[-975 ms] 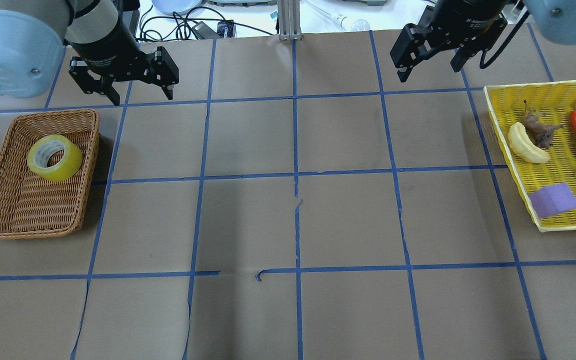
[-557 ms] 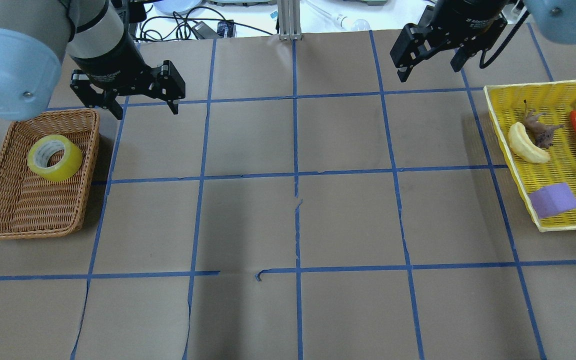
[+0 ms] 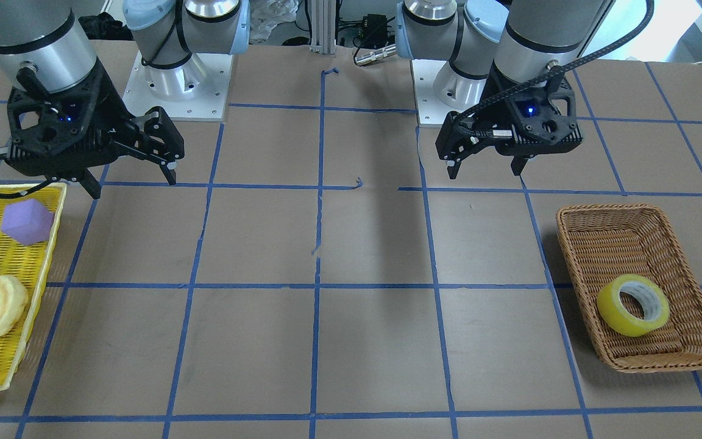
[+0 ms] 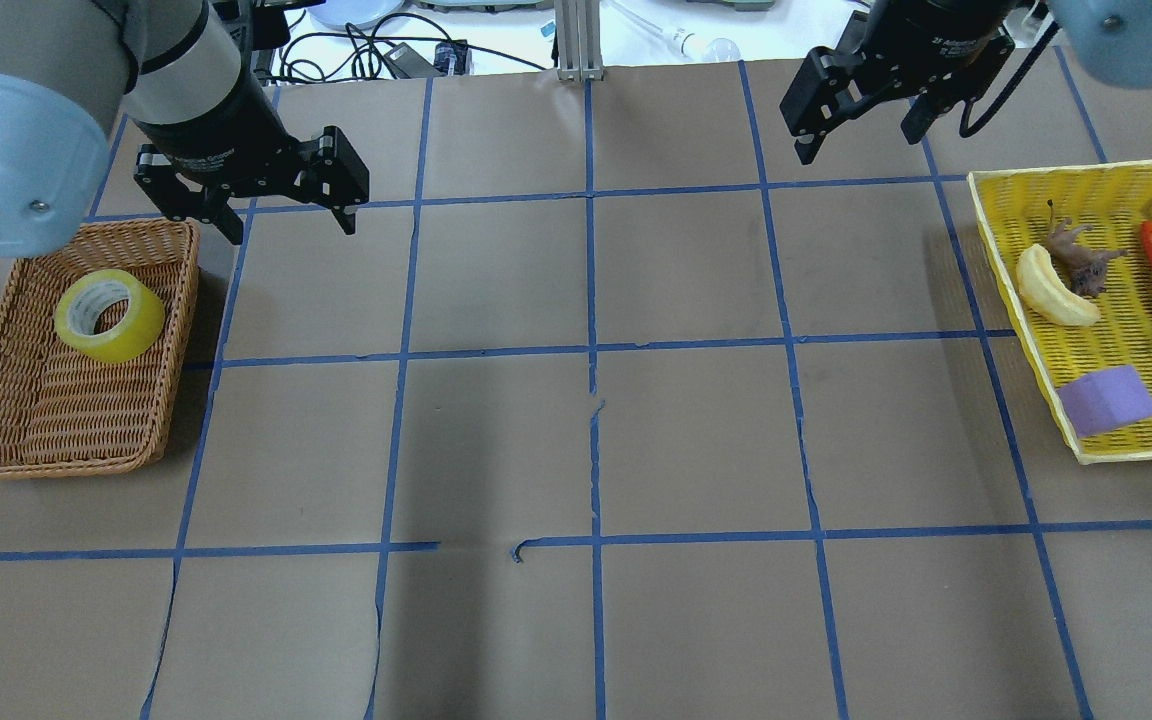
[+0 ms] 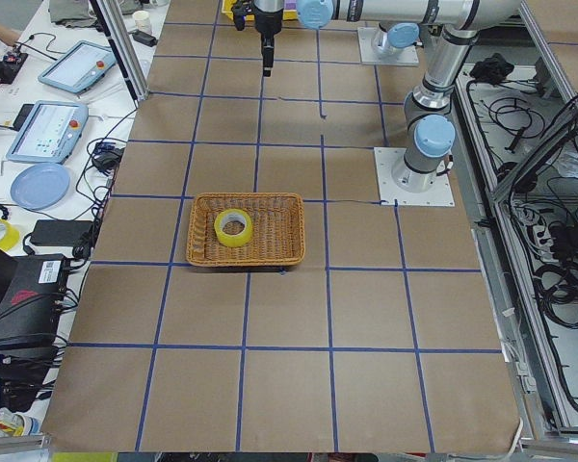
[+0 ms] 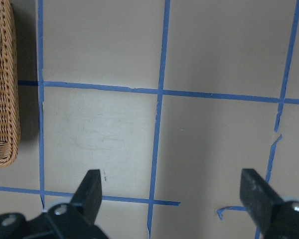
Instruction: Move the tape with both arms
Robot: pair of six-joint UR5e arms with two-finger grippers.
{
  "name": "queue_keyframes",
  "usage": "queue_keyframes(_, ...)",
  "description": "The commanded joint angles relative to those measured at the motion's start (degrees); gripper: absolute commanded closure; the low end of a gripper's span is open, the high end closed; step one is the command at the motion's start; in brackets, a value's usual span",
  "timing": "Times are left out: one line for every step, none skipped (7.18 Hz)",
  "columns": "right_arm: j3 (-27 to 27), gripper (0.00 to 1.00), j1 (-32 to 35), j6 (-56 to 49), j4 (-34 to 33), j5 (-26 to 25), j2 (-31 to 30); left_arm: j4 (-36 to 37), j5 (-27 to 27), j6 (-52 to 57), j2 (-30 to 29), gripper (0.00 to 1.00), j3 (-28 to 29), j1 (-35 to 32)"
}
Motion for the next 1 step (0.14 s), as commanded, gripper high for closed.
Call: queue_keyframes(0.0, 0.0, 0.0, 0.0, -0.09, 0.0, 0.0, 0.01, 0.1, 1.71, 0.46, 0.0, 0.0, 0.03)
